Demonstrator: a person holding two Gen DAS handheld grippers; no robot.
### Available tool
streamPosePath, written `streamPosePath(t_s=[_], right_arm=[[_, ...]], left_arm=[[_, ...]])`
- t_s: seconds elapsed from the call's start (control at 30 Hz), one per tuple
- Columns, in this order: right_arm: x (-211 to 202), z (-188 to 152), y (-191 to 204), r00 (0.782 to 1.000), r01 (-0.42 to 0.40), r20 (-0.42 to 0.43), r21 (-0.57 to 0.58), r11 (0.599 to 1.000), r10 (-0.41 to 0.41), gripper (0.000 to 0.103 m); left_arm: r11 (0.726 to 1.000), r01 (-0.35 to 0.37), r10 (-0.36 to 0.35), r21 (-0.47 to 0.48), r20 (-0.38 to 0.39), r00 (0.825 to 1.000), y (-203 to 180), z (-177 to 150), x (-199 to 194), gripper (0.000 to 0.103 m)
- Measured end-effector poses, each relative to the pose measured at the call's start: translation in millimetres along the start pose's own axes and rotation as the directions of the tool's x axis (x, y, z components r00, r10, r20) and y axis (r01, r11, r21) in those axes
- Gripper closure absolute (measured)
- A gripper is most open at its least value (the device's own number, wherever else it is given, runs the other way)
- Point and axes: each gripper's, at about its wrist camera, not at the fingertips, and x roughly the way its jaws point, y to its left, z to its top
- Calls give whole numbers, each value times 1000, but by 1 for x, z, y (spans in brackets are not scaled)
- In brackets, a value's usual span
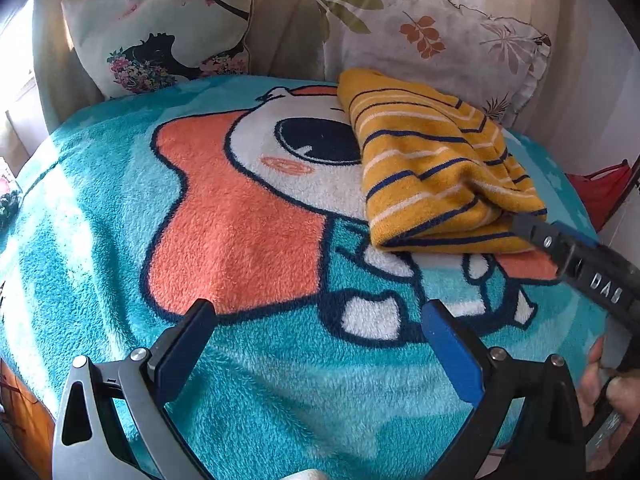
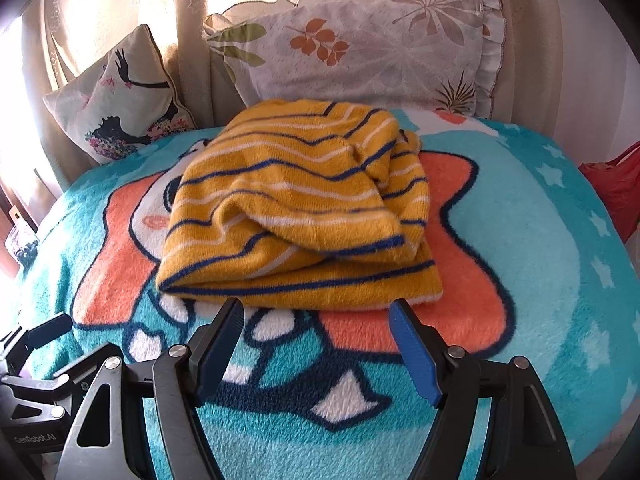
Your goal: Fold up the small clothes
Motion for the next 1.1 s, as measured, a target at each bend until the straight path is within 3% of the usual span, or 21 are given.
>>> streamPosePath(t_s=[0.1, 0.17, 0.2, 0.27, 0.3, 0.47, 0.53, 0.63, 0.73, 0.8, 0.9, 1.03, 1.1], right_arm=[[-5, 26, 1, 994, 22, 108, -42, 999, -18, 24], [7, 36, 5, 991, 45, 133, -91, 995, -33, 26], [18, 39, 6, 993, 47, 115, -113, 992, -34, 30], [48, 39, 2, 1000, 28, 2, -119, 992, -28, 55], [62, 34, -4, 997, 21, -69, -104, 994, -29, 58], [47, 33, -16, 991, 49, -117, -107, 993, -62, 57], [32, 43, -18, 996, 48, -73, -82, 995, -54, 57], [21, 64, -10, 999, -45, 9, -80, 996, 46, 57], [36, 75, 12, 988, -151, 27, -114, 982, 155, 57], [61, 73, 28, 980, -197, -24, -139, 970, 196, 57], [89, 53, 39, 975, -189, -153, -168, 967, 164, 57], [72, 29, 39, 976, -155, -190, -271, 950, 105, 57], [61, 36, 31, 963, -186, -236, -242, 952, 129, 55]], left_arm=[[1000, 1, -2, -24, -5, 1000, 5, 2, 1, 1], [1000, 2, -3, -27, -9, 1000, 6, 2, 2, 1], [1000, 1, -1, -26, -10, 1000, 7, 2, 2, 1], [1000, -5, 5, -22, -10, 1000, 8, 3, 2, 1], [1000, -10, 10, -21, -8, 1000, 10, 3, 1, 1], [999, -38, 38, -25, -4, 999, 17, 8, 5, 1], [999, -30, 30, -30, -10, 1000, 16, 9, 8, 1], [999, -18, 18, -28, -27, 999, 12, 10, 12, 1], [1000, -20, 19, -18, -34, 999, 8, 9, 12, 1], [1000, -23, 22, -20, -35, 999, 8, 9, 12, 1], [999, -35, 34, -22, -29, 999, 13, 10, 11, 1], [999, -42, 42, -17, -21, 999, 18, 14, 16, 1], [1000, -27, 27, 5, -10, 1000, 13, 19, 18, 1]])
